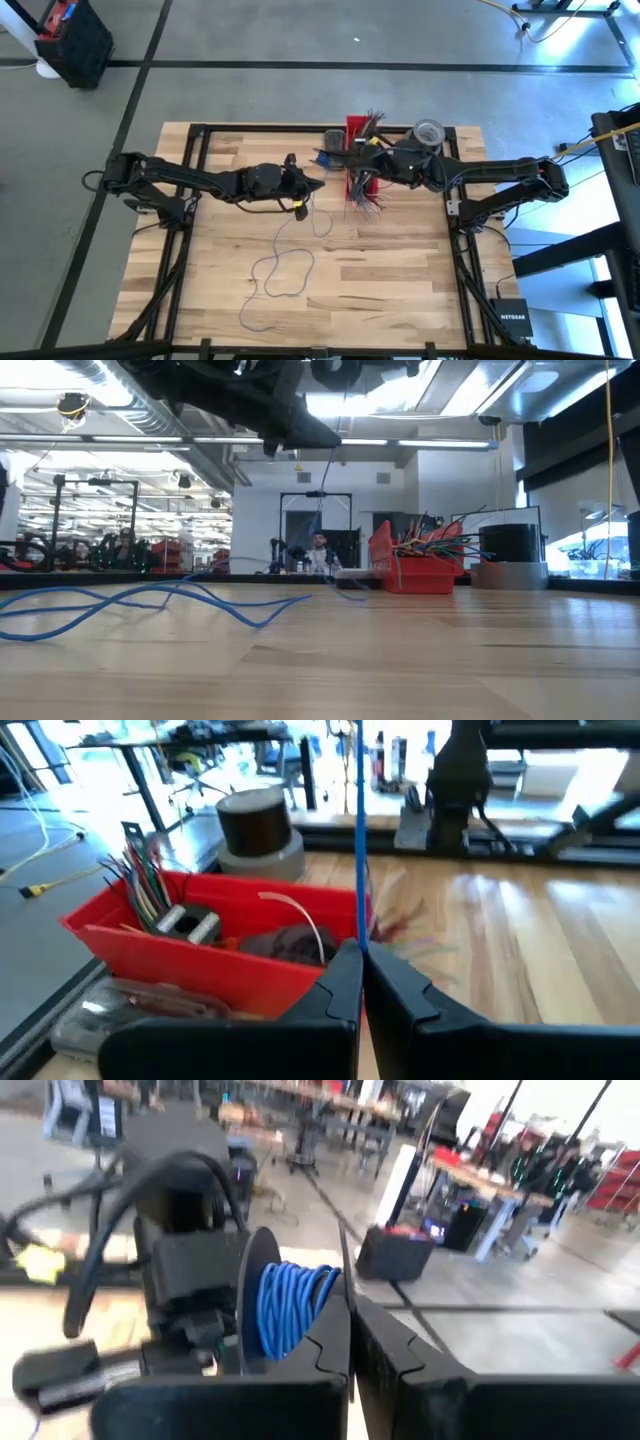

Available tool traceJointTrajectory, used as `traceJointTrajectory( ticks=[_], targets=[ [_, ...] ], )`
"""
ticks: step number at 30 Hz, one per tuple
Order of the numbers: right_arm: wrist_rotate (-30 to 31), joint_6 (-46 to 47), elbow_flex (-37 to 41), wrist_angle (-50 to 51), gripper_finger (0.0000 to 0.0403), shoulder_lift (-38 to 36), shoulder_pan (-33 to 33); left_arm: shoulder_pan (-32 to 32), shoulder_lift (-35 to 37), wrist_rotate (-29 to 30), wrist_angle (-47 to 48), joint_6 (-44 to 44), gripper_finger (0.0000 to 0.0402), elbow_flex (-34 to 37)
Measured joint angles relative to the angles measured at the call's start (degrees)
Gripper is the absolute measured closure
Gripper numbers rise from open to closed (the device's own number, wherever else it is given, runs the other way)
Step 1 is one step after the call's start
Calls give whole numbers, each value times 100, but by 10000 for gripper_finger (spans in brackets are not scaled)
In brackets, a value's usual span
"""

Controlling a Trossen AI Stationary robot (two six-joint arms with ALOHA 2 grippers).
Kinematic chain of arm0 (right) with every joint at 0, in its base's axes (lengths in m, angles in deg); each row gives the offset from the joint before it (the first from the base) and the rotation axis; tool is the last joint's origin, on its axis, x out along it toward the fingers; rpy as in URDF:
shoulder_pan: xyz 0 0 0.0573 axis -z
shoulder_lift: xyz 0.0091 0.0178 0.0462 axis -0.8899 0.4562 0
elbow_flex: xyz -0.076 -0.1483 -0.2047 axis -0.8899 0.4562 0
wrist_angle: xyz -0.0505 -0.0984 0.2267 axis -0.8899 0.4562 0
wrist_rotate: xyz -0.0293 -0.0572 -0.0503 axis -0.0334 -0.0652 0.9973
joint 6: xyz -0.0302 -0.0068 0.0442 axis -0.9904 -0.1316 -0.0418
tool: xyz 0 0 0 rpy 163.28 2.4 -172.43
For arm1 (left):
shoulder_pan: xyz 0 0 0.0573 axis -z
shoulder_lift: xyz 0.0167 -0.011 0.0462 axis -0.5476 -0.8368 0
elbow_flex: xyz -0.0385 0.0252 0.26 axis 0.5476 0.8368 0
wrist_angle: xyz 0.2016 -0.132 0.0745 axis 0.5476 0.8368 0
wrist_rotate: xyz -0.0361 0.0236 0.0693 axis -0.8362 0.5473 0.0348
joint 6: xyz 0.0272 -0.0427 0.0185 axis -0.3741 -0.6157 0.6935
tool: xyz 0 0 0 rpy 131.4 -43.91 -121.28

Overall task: Coil cords
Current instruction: Coil the blue wire into the black spool

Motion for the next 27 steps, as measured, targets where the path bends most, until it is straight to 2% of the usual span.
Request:
traceJointTrajectory(
  ticks=[9, 12, 16, 21, 27],
  targets=[
    [41, 1, -15, 407, 395, 21, -2, 74, 88, 9, 99, 122, 397, 0],
    [54, 0, -15, 274, 395, 22, -2, 73, 88, -2, 269, 109, 376, 4],
    [55, -79, -24, 233, 395, 14, 0, 101, 87, -7, 608, 98, 327, 4],
    [52, -138, -13, 160, 395, -49, -2, 111, 292, -6, 1919, 237, 278, -181],
    [52, -144, -7, 353, 395, -200, -2, 175, 555, -4, 2892, 300, 263, -221]
  ],
)
